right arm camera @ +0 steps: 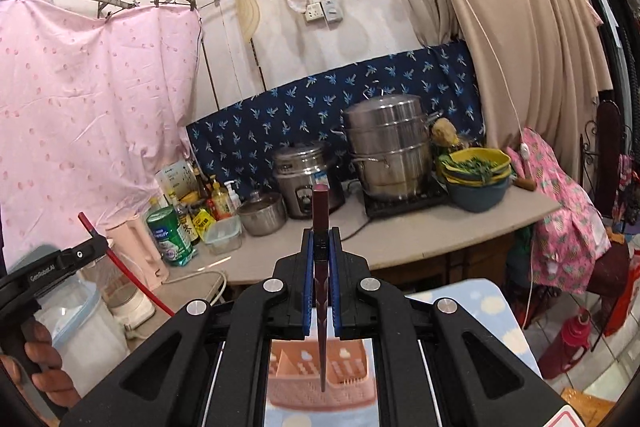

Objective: Organize utensils
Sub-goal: 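Lift both chopsticks and lower them tip-first into the pink holder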

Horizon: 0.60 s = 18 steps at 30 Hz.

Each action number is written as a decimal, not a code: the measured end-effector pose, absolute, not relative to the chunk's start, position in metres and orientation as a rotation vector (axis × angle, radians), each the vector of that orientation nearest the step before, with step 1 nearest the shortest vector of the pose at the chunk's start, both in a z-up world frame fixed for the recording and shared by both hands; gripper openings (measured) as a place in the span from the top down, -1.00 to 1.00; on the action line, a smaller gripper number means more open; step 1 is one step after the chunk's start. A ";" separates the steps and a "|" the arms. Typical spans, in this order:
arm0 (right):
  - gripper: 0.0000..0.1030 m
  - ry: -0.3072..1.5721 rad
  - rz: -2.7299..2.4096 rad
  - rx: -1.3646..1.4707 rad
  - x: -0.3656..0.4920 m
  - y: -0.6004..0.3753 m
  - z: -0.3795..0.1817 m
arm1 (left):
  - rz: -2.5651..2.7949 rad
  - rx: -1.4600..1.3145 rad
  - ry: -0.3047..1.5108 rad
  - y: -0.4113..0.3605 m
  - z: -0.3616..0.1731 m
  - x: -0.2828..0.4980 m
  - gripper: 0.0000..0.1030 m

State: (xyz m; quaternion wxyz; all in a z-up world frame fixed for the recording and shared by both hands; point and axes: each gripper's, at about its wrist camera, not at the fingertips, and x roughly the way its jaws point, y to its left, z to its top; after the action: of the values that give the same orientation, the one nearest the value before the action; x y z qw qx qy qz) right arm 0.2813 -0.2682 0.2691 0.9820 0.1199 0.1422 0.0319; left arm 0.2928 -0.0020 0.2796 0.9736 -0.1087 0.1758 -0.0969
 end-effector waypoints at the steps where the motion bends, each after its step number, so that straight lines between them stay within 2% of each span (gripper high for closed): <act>1: 0.86 0.293 0.061 0.233 0.291 -0.266 0.268 | -0.196 -0.221 0.359 -0.003 0.277 0.299 0.87; 13: 0.86 0.512 0.061 0.219 0.368 -0.264 0.179 | -0.148 -0.186 0.520 -0.011 0.200 0.351 0.86; 18: 0.85 0.559 0.060 0.179 0.384 -0.253 0.163 | -0.135 -0.177 0.553 -0.009 0.179 0.357 0.86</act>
State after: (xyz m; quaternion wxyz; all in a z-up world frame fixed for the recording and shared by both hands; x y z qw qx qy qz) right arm 0.3844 -0.2533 0.1629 0.9568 0.0884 0.2754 0.0297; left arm 0.3566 -0.0087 0.1792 0.9559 -0.0873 0.2723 -0.0665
